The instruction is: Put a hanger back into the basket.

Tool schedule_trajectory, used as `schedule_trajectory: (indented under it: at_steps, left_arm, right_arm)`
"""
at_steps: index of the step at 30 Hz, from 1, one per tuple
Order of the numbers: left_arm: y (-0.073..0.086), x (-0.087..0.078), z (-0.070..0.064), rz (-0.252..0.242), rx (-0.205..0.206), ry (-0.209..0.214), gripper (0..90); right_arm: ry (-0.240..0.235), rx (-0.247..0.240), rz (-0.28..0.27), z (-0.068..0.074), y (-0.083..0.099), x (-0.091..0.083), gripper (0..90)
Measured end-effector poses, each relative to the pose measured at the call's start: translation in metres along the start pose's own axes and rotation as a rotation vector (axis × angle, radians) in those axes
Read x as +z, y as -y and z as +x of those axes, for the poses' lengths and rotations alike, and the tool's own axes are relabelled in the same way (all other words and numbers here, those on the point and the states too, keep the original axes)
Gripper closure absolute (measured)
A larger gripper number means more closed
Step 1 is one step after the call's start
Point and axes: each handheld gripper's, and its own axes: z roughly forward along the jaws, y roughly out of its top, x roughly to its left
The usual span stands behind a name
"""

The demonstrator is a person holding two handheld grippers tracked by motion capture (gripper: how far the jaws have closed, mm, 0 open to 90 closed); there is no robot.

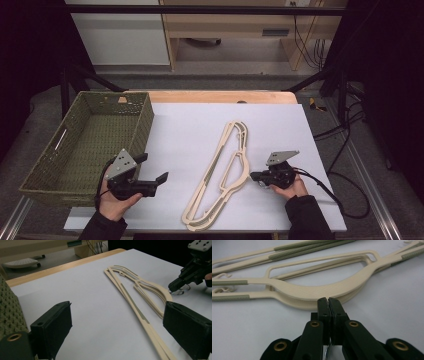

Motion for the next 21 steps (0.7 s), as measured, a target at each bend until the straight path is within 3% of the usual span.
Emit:
schedule_trajectory:
  at_steps: [4, 8, 9, 11, 18, 21]
  left_arm:
    - [-0.003, 0.009, -0.01, 0.018, 0.011, 0.018, 9.1]
    - [-0.01, 0.032, -0.032, 0.056, 0.034, 0.061, 10.6]
    - [-0.01, 0.032, -0.032, 0.056, 0.034, 0.061, 11.0]
    - [-0.014, 0.048, -0.047, 0.082, 0.054, 0.088, 11.4]
    - [-0.024, 0.083, -0.074, 0.13, 0.089, 0.142, 15.4]
    - [-0.027, 0.11, -0.091, 0.184, 0.116, 0.185, 20.0]
  right_arm:
    - [-0.005, 0.018, 0.001, 0.001, -0.003, -0.003, 89.1]
    - [0.013, 0.019, 0.025, 0.007, -0.008, -0.007, 89.1]
    - [0.013, 0.019, 0.025, 0.007, -0.008, -0.007, 89.1]
    - [0.02, 0.011, 0.033, 0.011, -0.013, -0.01, 89.1]
    - [0.042, 0.007, 0.044, 0.017, -0.02, -0.012, 89.1]
    - [0.054, 0.013, 0.047, 0.021, -0.023, -0.013, 89.1]
